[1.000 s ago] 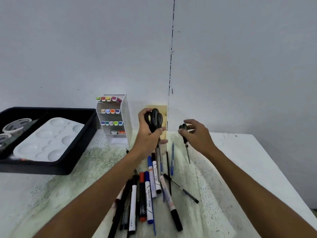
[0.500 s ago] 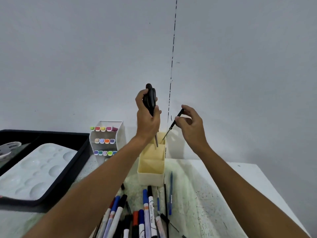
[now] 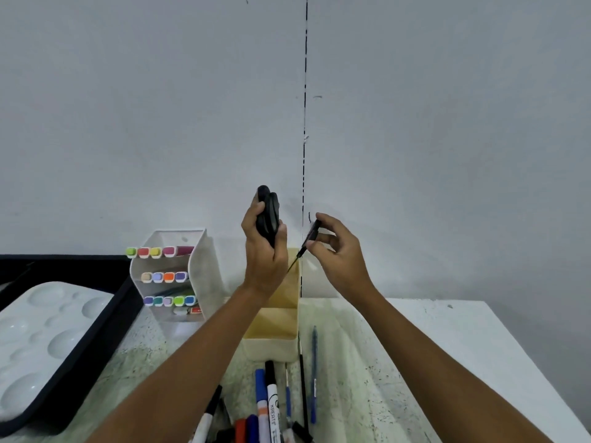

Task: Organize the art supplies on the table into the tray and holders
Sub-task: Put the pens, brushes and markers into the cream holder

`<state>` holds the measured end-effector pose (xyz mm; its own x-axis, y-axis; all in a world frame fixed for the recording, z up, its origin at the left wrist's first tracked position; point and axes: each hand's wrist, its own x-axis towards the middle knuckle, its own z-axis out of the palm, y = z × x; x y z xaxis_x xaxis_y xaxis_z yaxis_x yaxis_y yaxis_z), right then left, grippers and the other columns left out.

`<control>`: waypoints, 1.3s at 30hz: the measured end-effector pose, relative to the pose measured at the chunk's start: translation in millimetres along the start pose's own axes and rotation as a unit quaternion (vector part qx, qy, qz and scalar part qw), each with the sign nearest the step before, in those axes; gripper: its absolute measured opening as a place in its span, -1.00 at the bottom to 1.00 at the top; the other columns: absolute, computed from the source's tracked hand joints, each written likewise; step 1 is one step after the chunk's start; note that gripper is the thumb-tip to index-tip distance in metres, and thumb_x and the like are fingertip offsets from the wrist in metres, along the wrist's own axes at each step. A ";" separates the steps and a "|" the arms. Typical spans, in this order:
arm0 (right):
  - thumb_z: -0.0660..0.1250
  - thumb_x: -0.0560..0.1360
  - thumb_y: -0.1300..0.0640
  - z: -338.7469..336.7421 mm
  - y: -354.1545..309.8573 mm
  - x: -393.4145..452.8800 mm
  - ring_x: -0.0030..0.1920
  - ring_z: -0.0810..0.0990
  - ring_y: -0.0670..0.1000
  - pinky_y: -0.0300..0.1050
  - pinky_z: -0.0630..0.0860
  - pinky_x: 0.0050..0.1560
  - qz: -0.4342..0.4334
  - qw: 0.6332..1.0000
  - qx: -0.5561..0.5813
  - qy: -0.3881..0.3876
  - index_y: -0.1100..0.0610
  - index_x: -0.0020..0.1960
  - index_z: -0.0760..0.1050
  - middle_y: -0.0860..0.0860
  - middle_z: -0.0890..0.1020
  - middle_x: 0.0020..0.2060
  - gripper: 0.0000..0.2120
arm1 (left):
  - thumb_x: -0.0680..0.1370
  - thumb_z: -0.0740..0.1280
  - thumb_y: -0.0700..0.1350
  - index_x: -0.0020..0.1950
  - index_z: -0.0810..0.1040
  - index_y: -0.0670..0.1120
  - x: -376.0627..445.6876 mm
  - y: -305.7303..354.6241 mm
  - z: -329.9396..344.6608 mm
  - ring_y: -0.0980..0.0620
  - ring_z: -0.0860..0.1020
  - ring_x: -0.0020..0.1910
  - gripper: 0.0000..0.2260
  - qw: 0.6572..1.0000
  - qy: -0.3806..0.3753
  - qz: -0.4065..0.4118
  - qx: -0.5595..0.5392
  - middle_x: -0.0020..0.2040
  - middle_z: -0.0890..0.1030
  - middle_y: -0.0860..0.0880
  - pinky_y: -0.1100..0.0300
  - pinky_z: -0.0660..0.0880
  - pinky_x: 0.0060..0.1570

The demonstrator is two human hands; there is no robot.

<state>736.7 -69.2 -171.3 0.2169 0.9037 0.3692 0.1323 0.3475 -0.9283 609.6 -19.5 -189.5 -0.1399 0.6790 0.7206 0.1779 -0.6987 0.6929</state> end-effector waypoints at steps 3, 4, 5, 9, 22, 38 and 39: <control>0.36 0.47 0.35 0.3 6.9 0.0 0.13 0.60 -0.01 -0.24 0.56 0.05 0.011 0.999 -0.002 -0.033 0.14 0.35 0.45 -0.04 0.59 0.12 -0.53 | 0.57 0.23 -0.28 0.33 0.16 0.32 -7.4 -0.8 -3.2 -0.34 0.33 0.38 -0.43 1.000 -0.029 0.004 0.008 0.42 0.26 -0.33 -0.28 0.35 0.29; 0.36 0.46 0.35 1.0 8.6 0.5 0.13 0.60 -0.01 -0.23 0.56 0.06 0.014 0.999 -0.007 -0.043 0.14 0.36 0.45 -0.01 0.58 0.15 -0.52 | 0.57 0.23 -0.27 0.32 0.16 0.33 -9.6 -1.6 -3.8 -0.39 0.35 0.33 -0.43 0.999 -0.044 0.008 0.012 0.41 0.27 -0.34 -0.29 0.37 0.25; 0.36 0.46 0.35 1.8 9.7 1.1 0.14 0.60 -0.02 -0.22 0.56 0.07 0.016 0.998 -0.013 -0.054 0.14 0.36 0.44 0.02 0.58 0.17 -0.52 | 0.57 0.23 -0.25 0.32 0.16 0.33 -10.9 -2.9 -4.5 -0.45 0.39 0.26 -0.45 0.998 -0.061 0.009 0.012 0.39 0.29 -0.33 -0.31 0.40 0.19; 0.39 0.46 0.33 3.5 15.1 3.7 0.16 0.58 -0.08 -0.17 0.57 0.13 0.024 0.994 -0.048 -0.097 0.14 0.38 0.42 0.03 0.56 0.21 -0.49 | 0.57 0.21 -0.20 0.32 0.17 0.16 -15.2 -9.7 -9.5 -0.02 0.56 0.09 -0.58 0.992 -0.125 -0.007 0.025 0.34 0.39 -0.32 0.12 0.54 0.00; 0.46 0.45 0.25 2.8 31.2 -3.1 0.16 0.53 -0.19 -0.22 0.47 0.21 0.047 0.985 -0.093 -0.135 0.13 0.43 0.38 -0.07 0.55 0.25 -0.42 | 0.62 0.09 -0.08 0.31 0.43 0.12 -19.1 4.5 -32.1 0.12 0.57 0.17 -0.70 0.959 -0.242 -0.135 -0.052 0.12 0.63 0.17 0.23 0.48 0.17; 0.41 0.48 0.27 3.4 36.2 -9.7 0.04 0.63 0.13 0.18 0.59 0.06 0.119 0.984 -0.051 -0.124 0.01 0.44 0.35 0.06 0.50 0.13 -0.42 | 0.52 0.33 0.09 0.12 0.65 -0.06 -19.2 7.1 -34.3 0.04 0.63 0.03 -0.70 0.965 -0.173 -0.197 -0.009 0.01 0.67 -0.04 -0.05 0.57 0.11; 0.40 0.49 0.26 4.2 36.2 -10.8 0.03 0.63 0.14 0.19 0.60 0.04 0.123 0.983 -0.058 -0.122 0.01 0.46 0.32 0.08 0.50 0.15 -0.41 | 0.54 0.35 0.03 0.09 0.66 -0.07 -19.8 8.0 -34.7 0.05 0.65 0.00 -0.77 0.966 -0.165 -0.199 -0.010 -0.02 0.68 -0.03 -0.05 0.57 0.09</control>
<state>735.1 -65.3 -209.1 0.0205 0.9949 0.0992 0.2168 0.0925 -0.9718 579.9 -46.3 -197.4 0.1242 0.9275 0.3525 0.1551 -0.3690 0.9164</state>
